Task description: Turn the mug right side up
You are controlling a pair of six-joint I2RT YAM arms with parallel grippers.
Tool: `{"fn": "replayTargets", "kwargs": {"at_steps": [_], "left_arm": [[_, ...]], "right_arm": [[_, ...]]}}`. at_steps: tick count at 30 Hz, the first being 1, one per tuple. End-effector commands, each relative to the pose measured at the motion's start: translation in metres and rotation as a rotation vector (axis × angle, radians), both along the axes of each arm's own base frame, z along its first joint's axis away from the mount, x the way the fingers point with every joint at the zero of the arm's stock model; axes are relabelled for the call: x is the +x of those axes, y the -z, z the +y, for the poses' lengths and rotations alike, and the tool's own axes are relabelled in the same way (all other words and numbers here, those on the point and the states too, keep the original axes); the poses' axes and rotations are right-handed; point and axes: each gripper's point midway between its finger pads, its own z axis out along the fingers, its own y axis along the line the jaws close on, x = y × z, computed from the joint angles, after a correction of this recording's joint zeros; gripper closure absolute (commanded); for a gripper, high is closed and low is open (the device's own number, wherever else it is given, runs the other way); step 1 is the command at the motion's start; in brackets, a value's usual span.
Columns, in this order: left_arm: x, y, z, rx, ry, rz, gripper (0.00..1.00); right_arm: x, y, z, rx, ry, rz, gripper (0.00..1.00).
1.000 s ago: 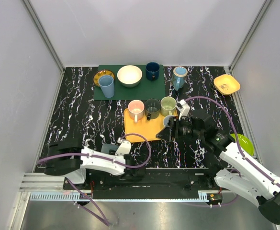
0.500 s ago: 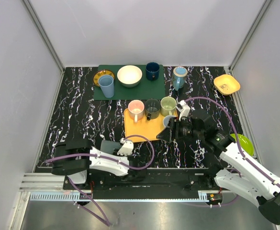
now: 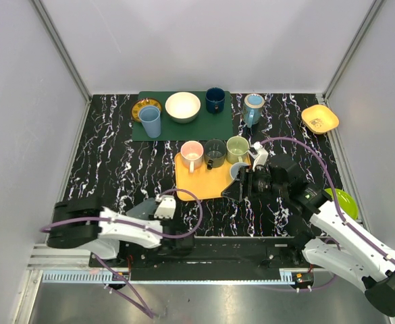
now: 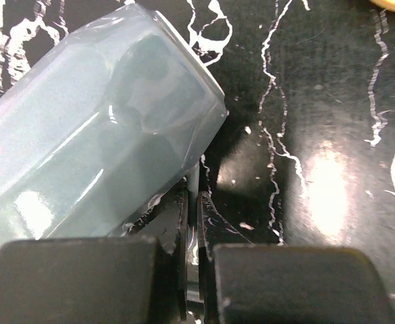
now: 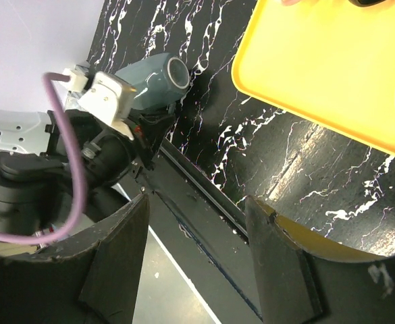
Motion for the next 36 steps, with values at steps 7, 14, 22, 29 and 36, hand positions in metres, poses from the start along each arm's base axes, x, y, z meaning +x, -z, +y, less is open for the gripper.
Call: {"fn": "replayTargets", "kwargs": {"at_steps": [7,14,22,29,36], "left_arm": [[0.011,-0.062,-0.067,-0.655,0.053,-0.116,1.0],[0.029,-0.111,-0.055,-0.968,0.052,-0.289,1.0],[0.035,-0.11,-0.039,-1.197,-0.003,-0.368,1.0],[0.04,-0.136,-0.044,-1.399,0.081,-0.511,1.0],[0.047,-0.135,-0.045,-1.311,0.129,-0.603,1.0]], "right_arm": [[0.003,-0.015,0.003,0.028,0.0,-0.03,0.36],[0.004,-0.013,0.005,0.026,-0.003,-0.025,0.36],[-0.001,-0.011,0.014,0.05,-0.057,0.01,0.36],[0.0,-0.007,0.016,0.048,-0.06,0.015,0.36],[0.0,-0.005,0.017,0.043,-0.07,0.017,0.36]]}}
